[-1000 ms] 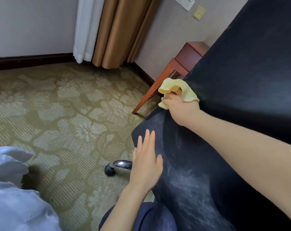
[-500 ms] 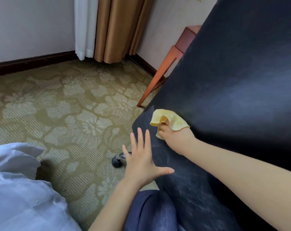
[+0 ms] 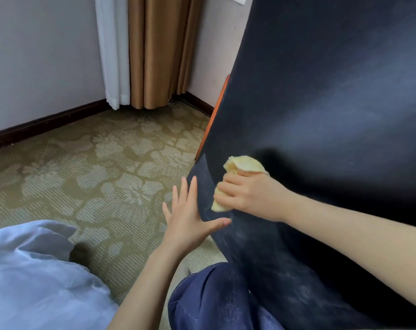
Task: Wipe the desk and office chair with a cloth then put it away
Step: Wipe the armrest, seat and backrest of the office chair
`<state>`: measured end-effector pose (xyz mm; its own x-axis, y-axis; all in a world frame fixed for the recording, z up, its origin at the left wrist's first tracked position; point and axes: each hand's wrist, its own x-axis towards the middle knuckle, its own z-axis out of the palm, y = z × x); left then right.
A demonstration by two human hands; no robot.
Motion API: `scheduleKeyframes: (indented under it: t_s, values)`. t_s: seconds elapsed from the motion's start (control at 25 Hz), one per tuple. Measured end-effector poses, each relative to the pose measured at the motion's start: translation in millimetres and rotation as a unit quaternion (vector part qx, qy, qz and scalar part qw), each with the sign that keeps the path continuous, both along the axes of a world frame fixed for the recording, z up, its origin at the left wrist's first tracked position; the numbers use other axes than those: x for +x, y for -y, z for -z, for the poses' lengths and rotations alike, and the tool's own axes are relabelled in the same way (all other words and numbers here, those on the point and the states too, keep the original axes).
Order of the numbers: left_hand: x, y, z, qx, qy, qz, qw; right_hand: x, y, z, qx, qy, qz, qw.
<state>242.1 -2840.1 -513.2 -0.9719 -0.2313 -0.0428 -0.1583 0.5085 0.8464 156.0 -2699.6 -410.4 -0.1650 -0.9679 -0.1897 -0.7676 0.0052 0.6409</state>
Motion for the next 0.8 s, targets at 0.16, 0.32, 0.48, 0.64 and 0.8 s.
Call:
scheduleKeyframes:
  t_s: [0.16, 0.32, 0.48, 0.64, 0.8]
  values:
    - [0, -4, -8, -0.001, -0.017, -0.009, 1.000, -23, 24, -20, -0.032, -0.107, 0.037, 0.993]
    - [1, -5, -7, -0.003, -0.016, -0.005, 1.000, -37, 30, -24, 0.036, -0.149, 0.202, 0.967]
    - [1, -6, -7, -0.021, 0.009, -0.003, 1.000, -34, 31, -15, 0.036, -0.122, 0.246, 0.961]
    - [5, -14, -16, -0.031, 0.014, 0.016, 0.999, -25, 17, -1, 0.098, -0.155, 0.219, 0.958]
    - [13, -22, -26, -0.049, 0.003, 0.033, 0.998, 0, -26, 18, 0.139, -0.127, 0.184, 0.965]
